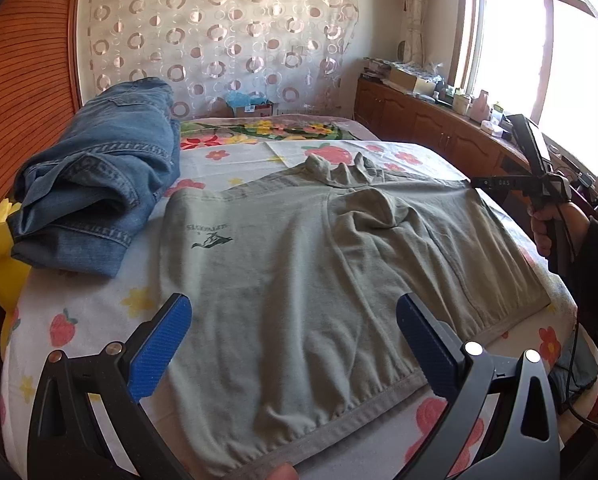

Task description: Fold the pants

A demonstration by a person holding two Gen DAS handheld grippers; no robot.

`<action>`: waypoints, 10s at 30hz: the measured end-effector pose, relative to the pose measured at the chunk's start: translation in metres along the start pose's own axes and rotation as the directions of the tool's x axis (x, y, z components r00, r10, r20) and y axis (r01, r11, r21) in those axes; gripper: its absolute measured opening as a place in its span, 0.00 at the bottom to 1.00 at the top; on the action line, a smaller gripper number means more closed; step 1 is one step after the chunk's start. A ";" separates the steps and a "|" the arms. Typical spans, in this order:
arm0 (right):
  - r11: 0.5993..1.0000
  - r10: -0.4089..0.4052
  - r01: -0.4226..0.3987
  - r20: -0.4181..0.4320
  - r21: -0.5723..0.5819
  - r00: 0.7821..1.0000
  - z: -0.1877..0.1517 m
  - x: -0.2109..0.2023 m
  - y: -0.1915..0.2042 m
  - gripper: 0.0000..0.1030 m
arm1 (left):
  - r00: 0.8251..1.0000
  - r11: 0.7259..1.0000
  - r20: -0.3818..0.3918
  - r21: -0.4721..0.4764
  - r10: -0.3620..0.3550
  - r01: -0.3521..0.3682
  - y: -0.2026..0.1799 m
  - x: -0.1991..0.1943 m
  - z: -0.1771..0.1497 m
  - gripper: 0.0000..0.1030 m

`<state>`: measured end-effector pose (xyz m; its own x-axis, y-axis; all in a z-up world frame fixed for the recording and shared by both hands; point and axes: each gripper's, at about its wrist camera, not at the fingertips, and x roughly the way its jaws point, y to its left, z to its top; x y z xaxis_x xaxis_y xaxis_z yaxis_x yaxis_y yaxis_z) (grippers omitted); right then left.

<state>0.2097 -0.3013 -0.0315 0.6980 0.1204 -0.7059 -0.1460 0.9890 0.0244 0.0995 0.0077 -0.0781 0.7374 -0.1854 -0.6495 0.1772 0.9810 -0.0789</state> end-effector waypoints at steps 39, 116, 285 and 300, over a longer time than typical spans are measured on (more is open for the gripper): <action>0.971 0.218 -0.205 0.102 -0.122 0.971 -0.130 -0.110 0.045 0.51 | 0.994 0.994 -0.101 -0.100 0.037 -0.047 0.049 -0.028 -0.069 0.48; 0.971 0.239 -0.239 0.148 -0.020 0.960 -0.156 -0.124 0.038 0.51 | 0.988 0.964 -0.010 0.218 -0.156 0.154 -0.114 -0.003 0.064 0.55; 0.992 0.116 -0.112 0.063 -0.060 0.991 -0.011 -0.028 0.041 0.21 | 0.979 0.972 -0.123 0.154 -0.160 0.178 -0.095 0.057 0.032 0.82; 0.988 0.136 -0.138 -0.032 -0.070 0.990 0.000 0.007 0.034 0.23 | 0.968 0.974 -0.186 0.124 -0.166 0.191 -0.095 0.076 0.019 0.82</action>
<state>0.2096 -0.2666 -0.0356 0.6490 0.2513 -0.7181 -0.2896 0.9544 0.0722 0.1506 -0.1004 -0.1058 0.5633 -0.3316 -0.7568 0.3940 0.9129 -0.1067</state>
